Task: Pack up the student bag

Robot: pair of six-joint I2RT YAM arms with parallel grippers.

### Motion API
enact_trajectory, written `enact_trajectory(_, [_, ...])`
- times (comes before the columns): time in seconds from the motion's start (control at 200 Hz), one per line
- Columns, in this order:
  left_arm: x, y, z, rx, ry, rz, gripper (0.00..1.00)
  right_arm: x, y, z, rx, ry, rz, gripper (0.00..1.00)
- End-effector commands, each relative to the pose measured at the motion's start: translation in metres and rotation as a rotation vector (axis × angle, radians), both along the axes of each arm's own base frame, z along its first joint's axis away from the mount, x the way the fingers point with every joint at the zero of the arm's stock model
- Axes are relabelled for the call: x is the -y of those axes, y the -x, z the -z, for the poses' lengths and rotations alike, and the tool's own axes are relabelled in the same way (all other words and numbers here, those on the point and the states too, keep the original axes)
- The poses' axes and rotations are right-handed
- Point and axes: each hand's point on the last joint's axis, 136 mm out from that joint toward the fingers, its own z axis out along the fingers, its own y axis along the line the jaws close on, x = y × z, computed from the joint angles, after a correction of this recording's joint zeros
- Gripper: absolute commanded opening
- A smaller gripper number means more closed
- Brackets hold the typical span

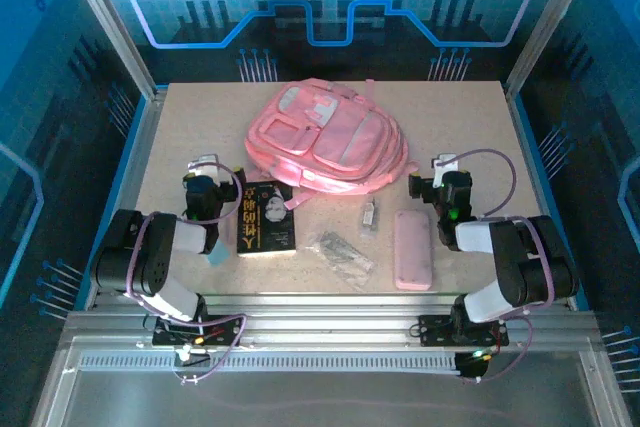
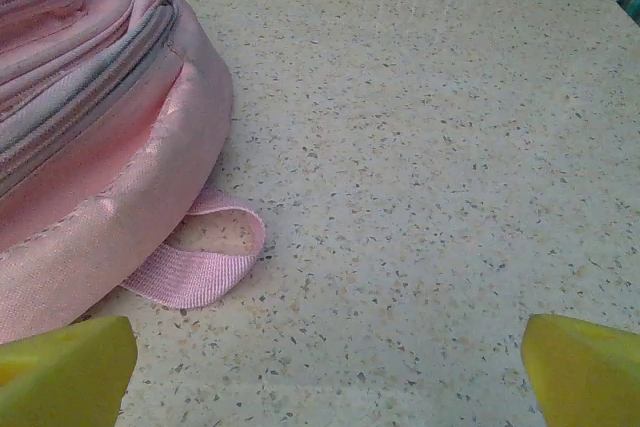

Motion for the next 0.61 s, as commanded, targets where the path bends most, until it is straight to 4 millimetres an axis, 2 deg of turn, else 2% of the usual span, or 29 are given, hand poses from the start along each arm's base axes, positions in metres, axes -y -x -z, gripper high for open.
enact_trajectory(0.0, [0.0001,-0.0051,-0.0109,0.027,-0.02,0.003,0.99,0.0034,-0.0097,-0.0142,0.048,-0.005,0.001,1.0])
enact_trajectory(0.605, [0.0002,-0.0051,-0.0109,0.027,-0.018,0.004,0.99,0.0036,-0.0095,-0.0135,0.045,-0.01,-0.003,1.0])
